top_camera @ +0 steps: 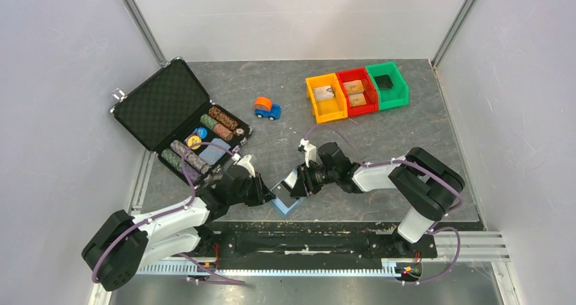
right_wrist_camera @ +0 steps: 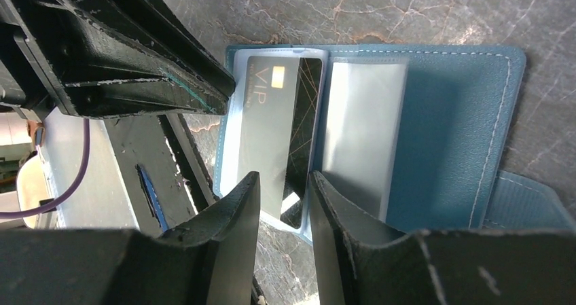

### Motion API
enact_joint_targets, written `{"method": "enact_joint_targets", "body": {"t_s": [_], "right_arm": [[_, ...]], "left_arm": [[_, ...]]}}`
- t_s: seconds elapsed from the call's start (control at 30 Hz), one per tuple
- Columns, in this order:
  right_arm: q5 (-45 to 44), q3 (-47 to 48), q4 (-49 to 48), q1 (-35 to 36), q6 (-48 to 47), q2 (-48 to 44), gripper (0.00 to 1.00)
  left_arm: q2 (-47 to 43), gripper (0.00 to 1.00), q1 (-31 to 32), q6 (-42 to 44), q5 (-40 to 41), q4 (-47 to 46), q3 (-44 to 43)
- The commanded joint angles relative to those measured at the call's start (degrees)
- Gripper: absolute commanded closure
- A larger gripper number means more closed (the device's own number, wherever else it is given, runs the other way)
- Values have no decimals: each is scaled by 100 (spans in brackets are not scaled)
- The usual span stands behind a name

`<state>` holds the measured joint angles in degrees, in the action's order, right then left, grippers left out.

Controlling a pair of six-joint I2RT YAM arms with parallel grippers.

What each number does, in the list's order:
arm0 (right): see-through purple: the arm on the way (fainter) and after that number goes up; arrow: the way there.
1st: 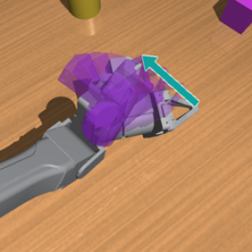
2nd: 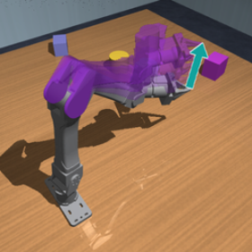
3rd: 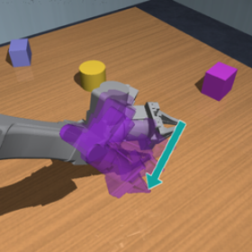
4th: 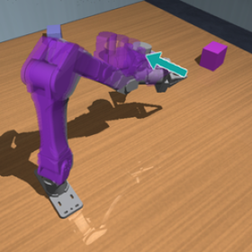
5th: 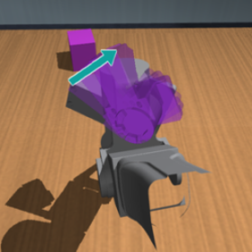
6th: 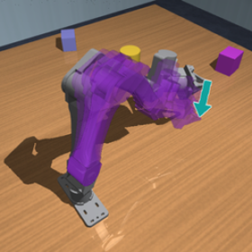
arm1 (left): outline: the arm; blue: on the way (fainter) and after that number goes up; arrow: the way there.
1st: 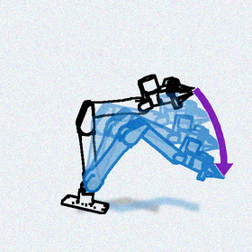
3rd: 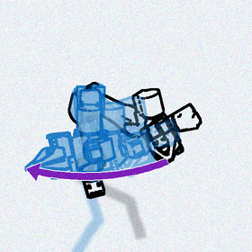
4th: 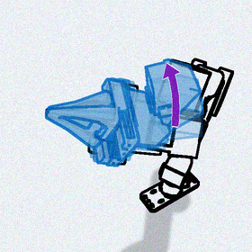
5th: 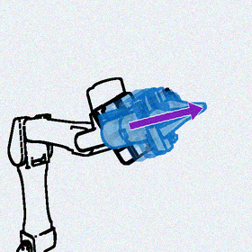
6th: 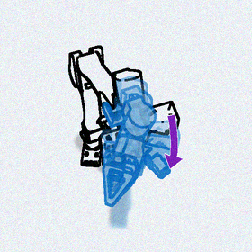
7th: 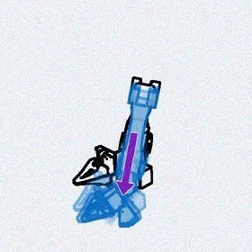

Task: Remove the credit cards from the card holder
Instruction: Remove the credit card from the card holder.

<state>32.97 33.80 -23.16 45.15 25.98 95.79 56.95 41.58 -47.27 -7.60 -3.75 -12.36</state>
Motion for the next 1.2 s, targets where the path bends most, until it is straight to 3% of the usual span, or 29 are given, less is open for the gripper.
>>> {"method": "enact_joint_targets", "body": {"t_s": [0.0,0.2,0.4,0.77,1.17], "right_arm": [[157,-65,-266,7,123,134,65],[175,-141,-436,-4,234,152,75],[280,-276,-782,-20,437,80,100],[301,-723,-813,-418,489,-508,100],[-152,-747,439,-954,-166,-1658,100]], "left_arm": [[-9,73,-1,-48,179,-33,102],[30,73,1,-47,178,-73,111],[36,73,5,-29,188,-73,120],[81,73,-1,23,249,-73,164],[-133,72,-1,-20,140,30,43]]}}
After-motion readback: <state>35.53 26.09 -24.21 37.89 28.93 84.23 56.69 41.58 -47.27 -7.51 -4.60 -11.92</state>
